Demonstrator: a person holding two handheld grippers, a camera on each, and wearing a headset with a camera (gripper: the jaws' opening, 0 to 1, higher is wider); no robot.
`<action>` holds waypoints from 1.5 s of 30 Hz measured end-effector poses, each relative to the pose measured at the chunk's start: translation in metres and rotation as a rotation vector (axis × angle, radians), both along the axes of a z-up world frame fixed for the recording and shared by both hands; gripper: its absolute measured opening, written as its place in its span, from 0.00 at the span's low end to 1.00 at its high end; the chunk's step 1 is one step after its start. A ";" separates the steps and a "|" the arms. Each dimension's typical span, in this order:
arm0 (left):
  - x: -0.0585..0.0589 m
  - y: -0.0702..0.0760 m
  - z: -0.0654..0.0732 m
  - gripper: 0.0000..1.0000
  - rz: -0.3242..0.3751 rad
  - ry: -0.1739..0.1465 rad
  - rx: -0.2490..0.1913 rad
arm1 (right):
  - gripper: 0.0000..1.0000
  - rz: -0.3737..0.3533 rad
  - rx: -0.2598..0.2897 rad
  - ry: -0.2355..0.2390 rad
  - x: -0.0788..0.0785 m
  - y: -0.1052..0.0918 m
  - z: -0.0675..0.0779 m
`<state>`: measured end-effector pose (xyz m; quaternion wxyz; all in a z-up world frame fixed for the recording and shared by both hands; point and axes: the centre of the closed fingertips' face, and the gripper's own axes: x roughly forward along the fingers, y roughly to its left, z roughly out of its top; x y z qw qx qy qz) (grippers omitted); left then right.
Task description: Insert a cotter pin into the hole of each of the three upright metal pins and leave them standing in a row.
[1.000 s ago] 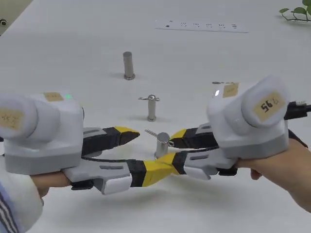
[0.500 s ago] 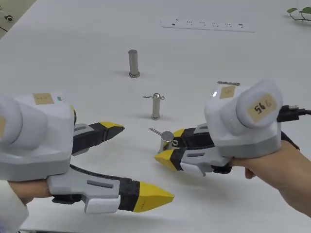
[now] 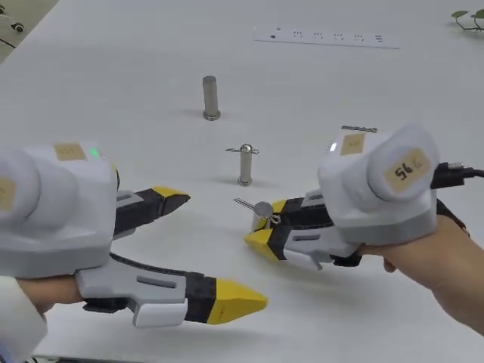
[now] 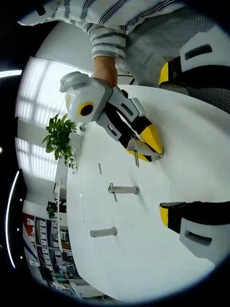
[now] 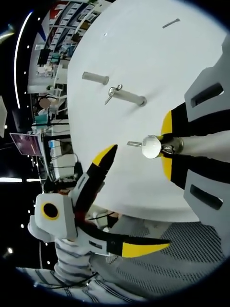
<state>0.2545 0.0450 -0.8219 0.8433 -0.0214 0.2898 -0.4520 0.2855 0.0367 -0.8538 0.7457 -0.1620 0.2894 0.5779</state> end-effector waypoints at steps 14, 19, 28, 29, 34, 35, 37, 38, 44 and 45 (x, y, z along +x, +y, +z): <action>-0.004 0.002 -0.009 0.98 -0.027 0.018 0.036 | 0.13 0.263 -0.011 -0.064 0.039 -0.031 0.010; -0.008 0.003 -0.012 0.98 -0.038 0.028 0.043 | 0.13 0.325 -0.006 -0.074 0.069 -0.046 0.012; -0.011 0.003 -0.015 0.92 -0.065 0.025 0.063 | 0.14 0.383 -0.005 -0.086 0.090 -0.052 0.007; -0.011 0.002 -0.014 0.92 -0.065 0.030 0.056 | 0.14 0.391 -0.003 -0.089 0.093 -0.053 0.005; -0.010 -0.001 -0.013 0.92 -0.068 0.047 0.053 | 0.14 0.449 0.018 -0.092 0.094 -0.052 0.005; -0.010 -0.001 -0.014 0.92 -0.068 0.048 0.056 | 0.14 0.448 0.020 -0.091 0.093 -0.051 0.005; -0.009 -0.001 -0.014 0.92 -0.068 0.050 0.061 | 0.14 0.450 0.024 -0.096 0.095 -0.052 0.004; -0.008 -0.002 -0.014 0.92 -0.067 0.049 0.063 | 0.14 0.449 0.024 -0.096 0.096 -0.052 0.004; -0.004 -0.002 -0.013 0.85 -0.056 0.030 0.090 | 0.14 0.453 0.040 -0.100 0.093 -0.054 0.004; -0.004 -0.002 -0.012 0.86 -0.050 0.034 0.084 | 0.14 0.455 0.043 -0.097 0.092 -0.054 0.004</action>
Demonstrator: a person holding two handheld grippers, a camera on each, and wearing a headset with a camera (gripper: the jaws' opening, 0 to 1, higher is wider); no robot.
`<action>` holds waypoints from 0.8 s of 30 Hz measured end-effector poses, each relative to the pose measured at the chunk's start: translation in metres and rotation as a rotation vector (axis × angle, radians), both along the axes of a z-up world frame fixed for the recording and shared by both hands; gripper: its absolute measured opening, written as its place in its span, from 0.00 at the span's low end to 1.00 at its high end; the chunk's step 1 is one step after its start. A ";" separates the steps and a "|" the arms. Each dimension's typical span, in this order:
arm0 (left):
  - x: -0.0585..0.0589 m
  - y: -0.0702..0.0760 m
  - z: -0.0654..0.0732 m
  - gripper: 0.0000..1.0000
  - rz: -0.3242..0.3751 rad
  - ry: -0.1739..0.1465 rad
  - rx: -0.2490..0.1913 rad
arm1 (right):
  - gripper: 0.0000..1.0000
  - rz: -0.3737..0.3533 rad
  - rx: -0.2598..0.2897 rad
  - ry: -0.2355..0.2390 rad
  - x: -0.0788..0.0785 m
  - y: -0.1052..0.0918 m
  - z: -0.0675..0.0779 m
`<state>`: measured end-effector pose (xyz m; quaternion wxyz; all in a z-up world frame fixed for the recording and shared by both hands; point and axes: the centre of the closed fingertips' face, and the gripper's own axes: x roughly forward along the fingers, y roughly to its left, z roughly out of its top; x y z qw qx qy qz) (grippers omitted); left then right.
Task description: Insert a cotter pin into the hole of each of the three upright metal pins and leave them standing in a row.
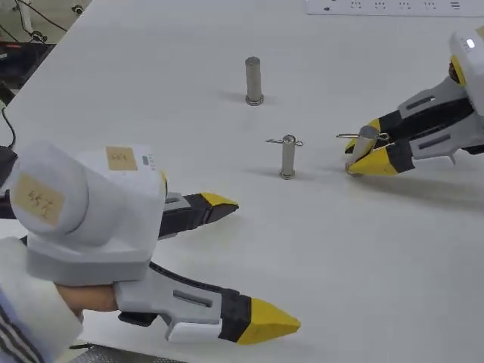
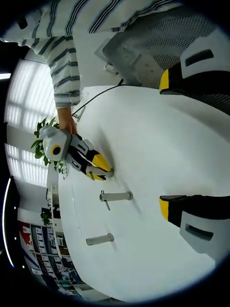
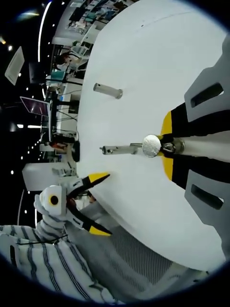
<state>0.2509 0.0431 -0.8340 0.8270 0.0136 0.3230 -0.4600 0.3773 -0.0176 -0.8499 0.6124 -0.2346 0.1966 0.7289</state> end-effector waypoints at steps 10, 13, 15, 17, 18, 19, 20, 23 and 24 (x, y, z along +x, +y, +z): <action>-0.002 -0.001 0.001 0.89 0.010 0.023 -0.002 | 0.16 -0.081 0.008 0.080 -0.003 0.000 0.002; -0.004 0.001 0.004 0.90 0.007 0.020 0.003 | 0.20 -0.124 0.040 0.111 -0.002 0.002 0.007; -0.003 0.004 0.006 0.90 0.011 0.017 0.005 | 0.26 -0.145 0.048 0.113 -0.001 0.002 0.012; -0.002 0.007 0.010 0.90 0.019 0.009 0.006 | 0.30 -0.164 0.053 0.107 0.001 0.001 0.015; 0.000 0.010 0.012 0.90 0.025 0.004 0.004 | 0.31 -0.193 0.067 0.122 0.002 0.000 0.020; 0.002 0.011 0.014 0.90 0.032 0.000 0.002 | 0.32 -0.212 0.094 0.133 0.002 0.000 0.026; 0.004 0.013 0.016 0.90 0.042 -0.004 -0.001 | 0.33 -0.239 0.116 0.146 0.002 -0.001 0.033; 0.008 0.018 0.021 0.91 0.055 -0.019 -0.004 | 0.40 -0.280 0.149 0.143 0.004 -0.006 0.044; 0.009 0.019 0.023 0.91 0.059 -0.025 -0.004 | 0.42 -0.291 0.157 0.149 0.002 -0.009 0.048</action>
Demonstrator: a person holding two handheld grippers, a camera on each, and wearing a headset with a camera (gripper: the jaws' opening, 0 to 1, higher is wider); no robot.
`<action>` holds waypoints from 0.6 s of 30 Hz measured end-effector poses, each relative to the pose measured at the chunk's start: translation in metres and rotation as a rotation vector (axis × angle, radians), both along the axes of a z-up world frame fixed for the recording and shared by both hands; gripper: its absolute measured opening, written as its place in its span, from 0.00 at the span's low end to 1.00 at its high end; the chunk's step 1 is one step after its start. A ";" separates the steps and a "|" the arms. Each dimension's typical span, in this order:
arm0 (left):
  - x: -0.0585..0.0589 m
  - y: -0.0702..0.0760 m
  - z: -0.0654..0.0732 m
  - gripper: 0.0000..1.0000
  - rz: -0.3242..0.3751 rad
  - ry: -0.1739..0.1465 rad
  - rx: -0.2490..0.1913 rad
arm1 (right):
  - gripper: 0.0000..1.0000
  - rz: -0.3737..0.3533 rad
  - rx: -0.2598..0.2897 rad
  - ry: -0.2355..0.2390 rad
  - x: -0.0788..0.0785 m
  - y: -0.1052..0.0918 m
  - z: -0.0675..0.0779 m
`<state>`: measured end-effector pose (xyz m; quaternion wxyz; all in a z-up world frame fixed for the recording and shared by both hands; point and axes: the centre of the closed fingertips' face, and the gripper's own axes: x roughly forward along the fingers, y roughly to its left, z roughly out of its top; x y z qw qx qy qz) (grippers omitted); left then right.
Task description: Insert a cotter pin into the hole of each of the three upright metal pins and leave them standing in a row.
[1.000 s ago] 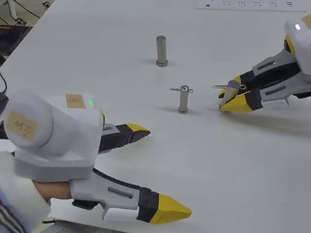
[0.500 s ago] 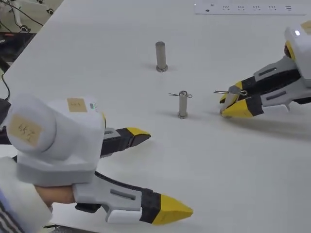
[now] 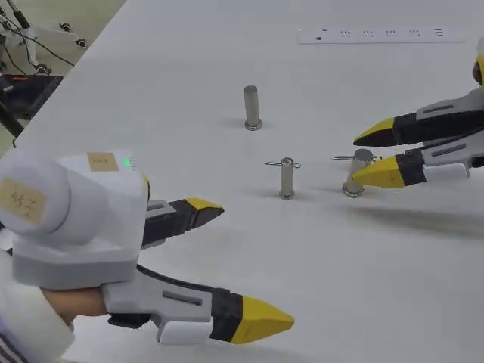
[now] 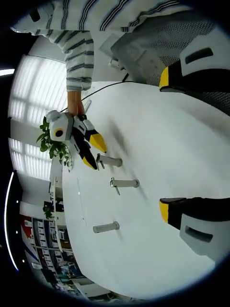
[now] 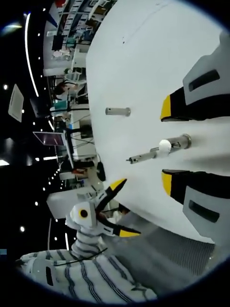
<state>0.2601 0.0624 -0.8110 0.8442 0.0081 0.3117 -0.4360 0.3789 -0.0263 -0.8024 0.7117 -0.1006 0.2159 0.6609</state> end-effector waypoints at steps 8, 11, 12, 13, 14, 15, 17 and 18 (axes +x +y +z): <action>-0.001 0.005 0.005 0.92 0.005 -0.012 0.004 | 0.56 -0.115 0.080 0.058 -0.025 -0.012 0.024; 0.001 0.007 0.009 0.90 0.011 -0.045 0.003 | 0.66 -0.199 0.115 0.119 -0.036 -0.016 0.028; 0.001 0.007 0.011 0.92 0.011 -0.058 0.001 | 0.67 -0.219 0.119 0.123 -0.038 -0.018 0.028; 0.001 0.008 0.012 0.93 0.010 -0.063 0.000 | 0.69 -0.223 0.115 0.118 -0.044 -0.020 0.028; 0.001 0.008 0.013 0.93 0.012 -0.060 -0.003 | 0.71 -0.236 0.113 0.119 -0.047 -0.022 0.028; 0.000 0.008 0.013 0.93 0.015 -0.053 -0.008 | 0.74 -0.252 0.109 0.121 -0.050 -0.024 0.027; -0.001 0.010 0.013 0.94 0.018 -0.048 -0.010 | 0.81 -0.287 0.108 0.131 -0.058 -0.028 0.027; -0.002 0.010 0.013 0.95 0.018 -0.048 -0.007 | 0.85 -0.318 0.107 0.143 -0.061 -0.032 0.027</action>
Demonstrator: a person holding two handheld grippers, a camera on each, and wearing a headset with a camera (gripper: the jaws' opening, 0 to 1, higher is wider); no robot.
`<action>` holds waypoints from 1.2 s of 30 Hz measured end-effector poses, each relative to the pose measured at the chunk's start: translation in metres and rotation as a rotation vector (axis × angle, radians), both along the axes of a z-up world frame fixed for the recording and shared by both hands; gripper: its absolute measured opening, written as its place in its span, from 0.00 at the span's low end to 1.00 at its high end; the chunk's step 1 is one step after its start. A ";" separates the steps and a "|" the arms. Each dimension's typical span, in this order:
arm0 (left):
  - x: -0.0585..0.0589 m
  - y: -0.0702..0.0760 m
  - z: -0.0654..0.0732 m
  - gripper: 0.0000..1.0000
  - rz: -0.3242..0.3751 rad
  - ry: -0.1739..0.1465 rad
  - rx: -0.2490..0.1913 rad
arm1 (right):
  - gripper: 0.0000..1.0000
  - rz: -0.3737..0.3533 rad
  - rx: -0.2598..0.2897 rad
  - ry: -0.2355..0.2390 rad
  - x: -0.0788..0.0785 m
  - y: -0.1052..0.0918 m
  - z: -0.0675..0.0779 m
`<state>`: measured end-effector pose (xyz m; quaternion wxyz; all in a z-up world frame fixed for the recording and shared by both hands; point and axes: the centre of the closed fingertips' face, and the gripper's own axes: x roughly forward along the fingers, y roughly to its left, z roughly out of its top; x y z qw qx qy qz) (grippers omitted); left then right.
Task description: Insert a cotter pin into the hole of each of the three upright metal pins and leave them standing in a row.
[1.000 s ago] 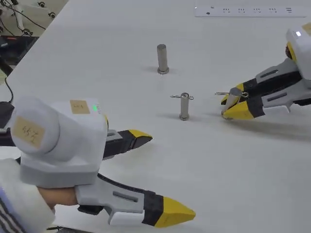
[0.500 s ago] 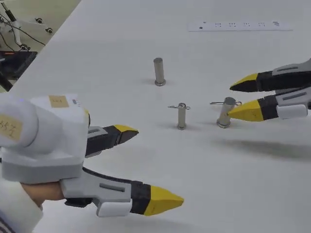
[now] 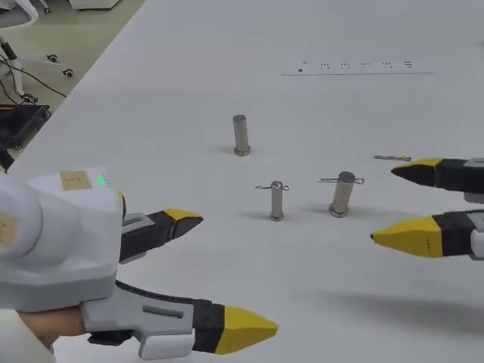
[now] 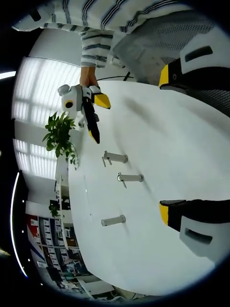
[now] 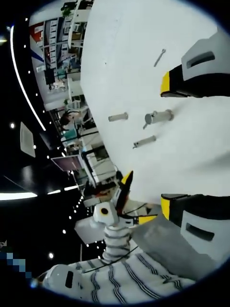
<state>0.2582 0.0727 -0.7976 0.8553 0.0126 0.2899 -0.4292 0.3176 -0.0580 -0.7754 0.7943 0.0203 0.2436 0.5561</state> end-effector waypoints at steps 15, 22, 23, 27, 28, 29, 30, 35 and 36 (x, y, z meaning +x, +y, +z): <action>0.004 0.013 0.009 0.99 0.043 -0.003 -0.025 | 1.00 -0.149 -0.064 0.065 -0.023 -0.030 -0.004; 0.015 0.023 0.007 0.97 0.058 -0.007 -0.020 | 1.00 -0.172 -0.073 0.060 -0.024 -0.035 0.003; 0.017 0.024 0.008 0.97 0.064 -0.009 -0.022 | 1.00 -0.172 -0.075 0.058 -0.024 -0.035 0.004; 0.032 0.032 0.009 0.92 0.091 -0.038 -0.015 | 1.00 -0.182 -0.080 0.053 -0.024 -0.036 0.007; 0.036 0.034 0.010 0.91 0.100 -0.046 -0.020 | 1.00 -0.188 -0.077 0.053 -0.024 -0.036 0.008; 0.043 0.035 0.013 0.90 0.119 -0.046 -0.041 | 1.00 -0.190 -0.075 0.054 -0.024 -0.036 0.009; 0.049 0.037 0.016 0.89 0.142 -0.053 -0.052 | 1.00 -0.192 -0.073 0.054 -0.024 -0.036 0.009; 0.078 0.047 0.027 0.81 0.224 -0.082 -0.107 | 1.00 -0.213 -0.095 0.028 -0.024 -0.036 0.013; 0.082 0.048 0.028 0.81 0.236 -0.086 -0.113 | 1.00 -0.217 -0.093 0.026 -0.024 -0.037 0.014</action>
